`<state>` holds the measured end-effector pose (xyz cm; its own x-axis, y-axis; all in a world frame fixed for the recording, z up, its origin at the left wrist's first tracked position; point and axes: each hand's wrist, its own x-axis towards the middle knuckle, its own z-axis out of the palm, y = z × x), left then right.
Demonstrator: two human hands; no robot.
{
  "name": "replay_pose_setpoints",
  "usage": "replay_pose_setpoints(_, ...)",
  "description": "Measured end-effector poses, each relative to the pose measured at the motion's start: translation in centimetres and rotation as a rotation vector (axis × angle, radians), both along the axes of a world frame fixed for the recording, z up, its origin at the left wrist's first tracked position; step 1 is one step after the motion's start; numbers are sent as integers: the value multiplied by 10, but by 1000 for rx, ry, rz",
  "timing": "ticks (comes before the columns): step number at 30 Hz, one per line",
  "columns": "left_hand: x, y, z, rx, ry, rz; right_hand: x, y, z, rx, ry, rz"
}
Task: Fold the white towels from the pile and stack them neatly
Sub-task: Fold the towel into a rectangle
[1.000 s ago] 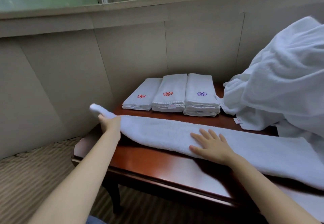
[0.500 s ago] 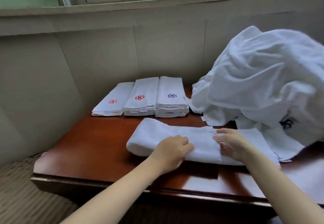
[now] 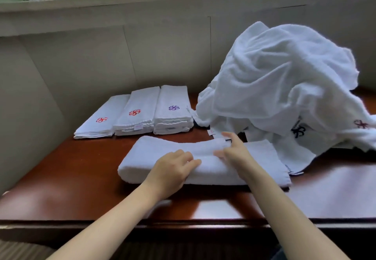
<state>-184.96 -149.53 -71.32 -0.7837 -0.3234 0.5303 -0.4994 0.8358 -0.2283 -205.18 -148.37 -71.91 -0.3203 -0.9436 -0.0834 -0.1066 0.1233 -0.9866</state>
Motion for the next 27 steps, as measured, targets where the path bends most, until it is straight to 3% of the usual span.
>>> replay_pose_setpoints(4,5,-6,-5,-9,24,77,-33,8,25,-166,-97,-134)
replay_pose_setpoints(7,9,-9,-5,84,-18,189,-54,17,26,-11,-253,-74)
replay_pose_setpoints(9,8,-7,-5,136,-80,211,-54,21,18,137,-244,51)
replay_pose_setpoints(12,-2,-5,-5,359,-132,174,-50,19,11,163,-217,60)
replay_pose_setpoints(16,-48,-21,6,777,2,114,-51,15,7,117,-275,-51)
replay_pose_setpoints(20,-110,-54,15,1067,31,203,-52,17,-1,153,18,-126)
replay_pose_setpoints(22,-127,-68,16,1224,-9,213,-55,16,-6,163,47,-131)
replay_pose_setpoints(24,-131,-76,20,1245,-42,158,-59,13,-10,135,-17,-128)
replay_pose_setpoints(27,-128,-81,23,1282,99,9,-66,9,-13,84,-164,-129)
